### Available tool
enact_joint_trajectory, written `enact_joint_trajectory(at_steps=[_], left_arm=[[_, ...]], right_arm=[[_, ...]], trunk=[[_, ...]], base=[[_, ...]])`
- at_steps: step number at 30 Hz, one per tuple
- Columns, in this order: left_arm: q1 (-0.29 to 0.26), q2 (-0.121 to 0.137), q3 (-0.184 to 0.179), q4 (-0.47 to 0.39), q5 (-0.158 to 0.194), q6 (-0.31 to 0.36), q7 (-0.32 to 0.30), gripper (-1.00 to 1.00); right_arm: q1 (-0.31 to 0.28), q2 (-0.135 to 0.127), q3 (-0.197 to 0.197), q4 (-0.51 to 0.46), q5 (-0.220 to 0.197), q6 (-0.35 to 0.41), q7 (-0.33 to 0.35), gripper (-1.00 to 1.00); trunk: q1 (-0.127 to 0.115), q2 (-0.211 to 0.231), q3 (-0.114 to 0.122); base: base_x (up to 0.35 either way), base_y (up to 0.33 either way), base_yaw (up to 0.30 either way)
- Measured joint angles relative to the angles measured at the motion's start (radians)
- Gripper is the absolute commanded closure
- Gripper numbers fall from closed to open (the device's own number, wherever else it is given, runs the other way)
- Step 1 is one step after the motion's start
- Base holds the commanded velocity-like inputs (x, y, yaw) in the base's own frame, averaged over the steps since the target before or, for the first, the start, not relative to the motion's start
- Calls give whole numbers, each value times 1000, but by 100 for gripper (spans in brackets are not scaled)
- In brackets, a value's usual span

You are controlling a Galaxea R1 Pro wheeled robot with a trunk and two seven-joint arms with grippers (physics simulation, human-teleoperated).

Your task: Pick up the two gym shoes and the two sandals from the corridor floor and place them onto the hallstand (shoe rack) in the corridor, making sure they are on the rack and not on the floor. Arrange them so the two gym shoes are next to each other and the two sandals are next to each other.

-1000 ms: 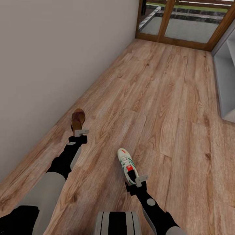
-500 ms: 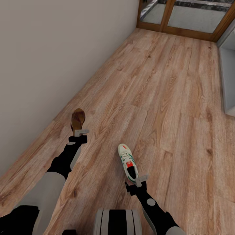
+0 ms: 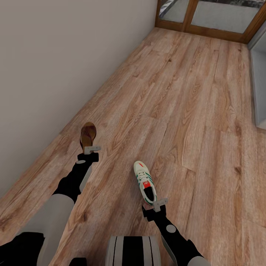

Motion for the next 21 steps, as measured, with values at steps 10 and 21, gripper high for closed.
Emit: enact_joint_trajectory(at_steps=[10, 21], left_arm=[[3, 1, 0, 0, 0, -1, 1, 100], [4, 0, -16, -25, 0, 0, 1, 100]], right_arm=[[0, 0, 0, 0, 0, 0, 0, -100], [0, 0, 0, 0, 0, 0, 0, -100]], trunk=[[0, 0, 0], [0, 0, 0]], base=[[24, 0, 0], [46, 0, 0]])
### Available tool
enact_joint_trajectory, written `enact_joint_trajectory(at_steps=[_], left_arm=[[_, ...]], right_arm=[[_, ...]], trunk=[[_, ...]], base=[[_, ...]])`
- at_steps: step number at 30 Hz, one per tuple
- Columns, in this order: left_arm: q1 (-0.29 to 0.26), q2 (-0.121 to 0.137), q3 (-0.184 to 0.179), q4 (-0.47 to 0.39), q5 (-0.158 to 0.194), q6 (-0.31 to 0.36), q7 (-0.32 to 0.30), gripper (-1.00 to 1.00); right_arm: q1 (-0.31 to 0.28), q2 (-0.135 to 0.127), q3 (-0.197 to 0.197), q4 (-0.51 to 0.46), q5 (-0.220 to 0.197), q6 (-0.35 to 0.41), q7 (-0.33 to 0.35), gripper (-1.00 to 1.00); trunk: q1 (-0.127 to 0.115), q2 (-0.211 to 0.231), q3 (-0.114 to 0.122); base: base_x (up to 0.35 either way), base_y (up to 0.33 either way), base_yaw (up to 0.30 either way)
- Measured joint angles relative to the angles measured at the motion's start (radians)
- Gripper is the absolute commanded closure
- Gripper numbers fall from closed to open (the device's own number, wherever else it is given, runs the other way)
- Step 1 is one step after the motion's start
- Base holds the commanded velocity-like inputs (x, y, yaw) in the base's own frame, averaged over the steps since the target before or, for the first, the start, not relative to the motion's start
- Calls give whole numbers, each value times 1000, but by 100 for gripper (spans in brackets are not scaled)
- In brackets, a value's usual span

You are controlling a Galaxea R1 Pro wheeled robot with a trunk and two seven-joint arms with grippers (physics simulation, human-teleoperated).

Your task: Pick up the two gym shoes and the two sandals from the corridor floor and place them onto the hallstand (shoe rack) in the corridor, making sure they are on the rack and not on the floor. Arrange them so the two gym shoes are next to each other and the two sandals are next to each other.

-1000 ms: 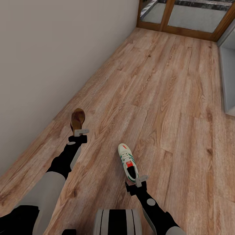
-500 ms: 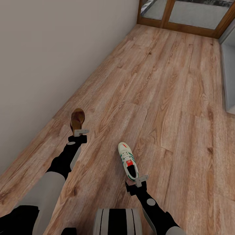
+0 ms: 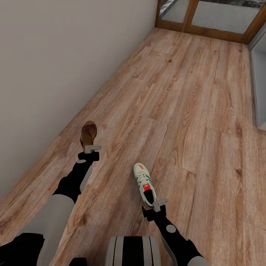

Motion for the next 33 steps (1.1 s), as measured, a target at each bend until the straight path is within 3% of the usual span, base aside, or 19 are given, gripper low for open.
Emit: enact_joint_trajectory(at_steps=[21, 22, 33], left_arm=[[0, 0, -1, -4, -1, 0, 3, 100], [0, 0, -1, -4, -1, 0, 3, 100], [0, 4, 2, -4, 0, 0, 1, 100]], right_arm=[[0, -8, 0, -24, 0, 2, 1, -100], [0, -11, 0, -25, 0, 2, 1, 100], [0, -17, 0, -26, 1, 2, 1, 100]], trunk=[[0, 0, 0], [0, 0, 0], [0, 0, 0]], base=[[27, 0, 0], [0, 0, 0], [0, 0, 0]])
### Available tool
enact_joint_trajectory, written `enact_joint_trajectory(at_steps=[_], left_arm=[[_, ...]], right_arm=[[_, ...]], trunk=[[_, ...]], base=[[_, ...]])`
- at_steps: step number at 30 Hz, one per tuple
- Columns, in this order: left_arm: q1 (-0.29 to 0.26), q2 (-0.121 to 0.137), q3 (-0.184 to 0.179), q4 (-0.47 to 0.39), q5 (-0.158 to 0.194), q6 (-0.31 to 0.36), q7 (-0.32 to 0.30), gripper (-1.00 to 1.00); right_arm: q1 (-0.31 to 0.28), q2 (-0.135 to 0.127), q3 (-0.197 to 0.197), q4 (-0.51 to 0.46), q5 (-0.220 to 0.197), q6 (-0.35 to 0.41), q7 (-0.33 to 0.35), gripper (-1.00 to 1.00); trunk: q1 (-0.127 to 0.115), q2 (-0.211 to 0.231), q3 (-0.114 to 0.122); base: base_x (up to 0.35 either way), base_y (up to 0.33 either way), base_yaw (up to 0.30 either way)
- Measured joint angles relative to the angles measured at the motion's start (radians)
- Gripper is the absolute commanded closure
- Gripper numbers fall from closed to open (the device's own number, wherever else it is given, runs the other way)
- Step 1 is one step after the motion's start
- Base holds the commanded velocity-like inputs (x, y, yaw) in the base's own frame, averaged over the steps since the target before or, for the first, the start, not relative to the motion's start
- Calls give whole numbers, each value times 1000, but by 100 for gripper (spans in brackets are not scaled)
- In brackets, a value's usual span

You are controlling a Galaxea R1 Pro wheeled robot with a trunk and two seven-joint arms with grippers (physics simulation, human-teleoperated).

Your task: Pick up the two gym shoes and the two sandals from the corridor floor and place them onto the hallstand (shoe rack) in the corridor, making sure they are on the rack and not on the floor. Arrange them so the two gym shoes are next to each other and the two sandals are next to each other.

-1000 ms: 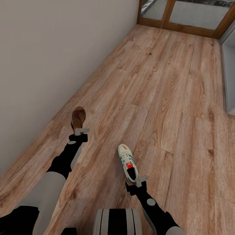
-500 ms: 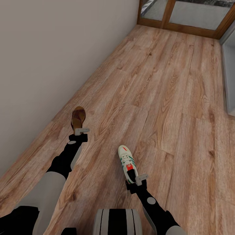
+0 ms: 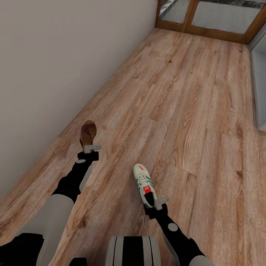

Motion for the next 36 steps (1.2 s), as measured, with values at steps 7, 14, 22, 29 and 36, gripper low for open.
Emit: enact_joint_trajectory(at_steps=[7, 14, 22, 29, 36], left_arm=[[-1, 0, -1, -29, -1, 3, 0, 100], [0, -1, -3, -57, -2, 4, -1, 100], [0, -1, -1, -63, -2, 34, 1, 100], [0, 0, -3, -84, -2, 45, 1, 100], [1, 1, -2, -87, -2, 46, 0, 100]], right_arm=[[0, 0, 0, 0, 0, 0, 0, 100], [0, 0, 0, 0, -1, 1, 0, 100], [0, 0, 0, 0, -1, 1, 0, 100], [0, 0, 0, 0, -1, 0, 0, 100], [0, 0, 2, 0, -1, 0, 0, 100]], trunk=[[0, 0, 0], [-1, 0, 4], [-4, 2, 35], [-7, 4, 62], [-10, 5, 89]], base=[[0, 0, 0], [0, 0, 0], [0, 0, 0], [0, 0, 0], [0, 0, 0]])
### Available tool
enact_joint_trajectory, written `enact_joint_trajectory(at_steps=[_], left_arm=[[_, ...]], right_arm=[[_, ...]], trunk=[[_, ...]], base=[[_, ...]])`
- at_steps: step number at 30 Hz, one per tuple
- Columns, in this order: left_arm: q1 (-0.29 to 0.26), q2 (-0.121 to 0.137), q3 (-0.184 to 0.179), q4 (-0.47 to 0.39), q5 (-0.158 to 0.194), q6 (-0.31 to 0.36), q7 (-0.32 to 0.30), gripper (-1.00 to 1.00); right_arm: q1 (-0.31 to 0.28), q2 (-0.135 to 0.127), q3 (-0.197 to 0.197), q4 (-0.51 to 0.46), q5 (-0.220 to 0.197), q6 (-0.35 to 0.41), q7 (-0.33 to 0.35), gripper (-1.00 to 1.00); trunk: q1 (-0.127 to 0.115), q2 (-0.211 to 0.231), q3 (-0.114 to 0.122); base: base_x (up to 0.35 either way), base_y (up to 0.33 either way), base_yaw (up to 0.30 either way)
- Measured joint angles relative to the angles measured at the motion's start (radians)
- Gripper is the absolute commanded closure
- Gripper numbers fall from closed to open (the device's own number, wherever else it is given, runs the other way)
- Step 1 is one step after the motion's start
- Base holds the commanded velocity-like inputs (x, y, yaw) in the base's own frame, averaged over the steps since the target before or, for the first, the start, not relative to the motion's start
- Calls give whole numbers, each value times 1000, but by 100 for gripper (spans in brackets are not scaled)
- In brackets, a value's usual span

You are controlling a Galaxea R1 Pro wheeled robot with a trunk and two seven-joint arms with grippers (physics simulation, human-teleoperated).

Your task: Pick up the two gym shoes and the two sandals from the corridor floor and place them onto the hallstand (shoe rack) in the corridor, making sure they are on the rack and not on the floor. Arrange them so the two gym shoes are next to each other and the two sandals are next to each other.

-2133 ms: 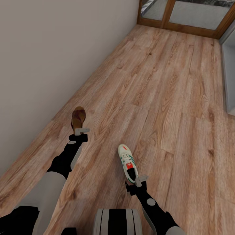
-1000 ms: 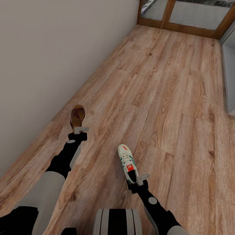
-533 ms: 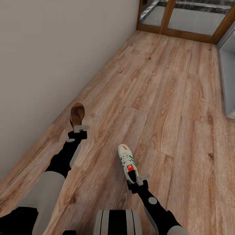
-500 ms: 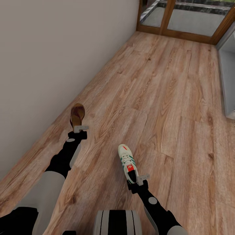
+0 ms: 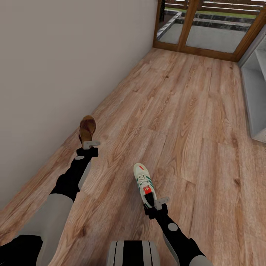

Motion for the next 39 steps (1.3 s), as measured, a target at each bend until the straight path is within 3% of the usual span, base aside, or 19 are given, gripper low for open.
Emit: enact_joint_trajectory(at_steps=[7, 10, 13, 14, 19, 20, 21, 27, 31, 35, 39], left_arm=[[4, 5, 2, 0, -1, -2, -1, 100], [30, 11, 5, 0, -1, -9, -3, 100], [57, 31, 11, 0, 0, -14, -5, 100], [74, 58, 15, 0, -2, -16, -5, 100], [109, 82, 15, 1, 6, -19, -6, 100], [170, 112, 17, -6, 2, -93, -6, 100], [188, 116, 17, 23, 14, -100, -7, 100], [265, 127, 25, 19, 15, -166, -5, 100], [329, 130, 30, 20, 15, -258, -5, 100], [403, 130, 34, 20, 15, -286, -4, 100], [484, 130, 36, 19, 17, -368, -2, 100]], right_arm=[[0, 0, 1, 0, 0, -1, 0, 100], [0, 0, 1, 0, -1, -1, -1, 100], [0, 0, 1, 0, -1, -2, -1, 100], [0, 0, 2, 0, -1, -3, -1, 100], [0, 1, 3, 0, -1, -3, -2, 100], [0, 1, 4, 1, 0, -6, -3, 100], [1, 1, 4, 1, 0, -6, -3, 100], [2, -5, 1, 5, 0, -10, -3, 100], [4, -39, -1, 8, -4, -41, -4, 100], [5, -60, -3, 12, -4, -82, -11, 100], [34, -95, -8, 18, -7, -113, -70, 100]], trunk=[[-3, 2, 27], [-4, 2, 39], [-6, 3, 50], [-6, 3, 54], [-9, 4, 75], [-9, 5, 80], [-9, 5, 85], [-12, 6, 118], [-14, 7, 140], [-16, 8, 161], [-17, 9, 183]], base=[[0, 0, 0], [0, 0, 0], [0, 0, 0], [0, 0, 0], [0, 0, -28], [0, 0, -81], [0, 0, -79], [0, 0, -73], [0, 0, -71], [0, 0, -71], [0, 0, -73]])
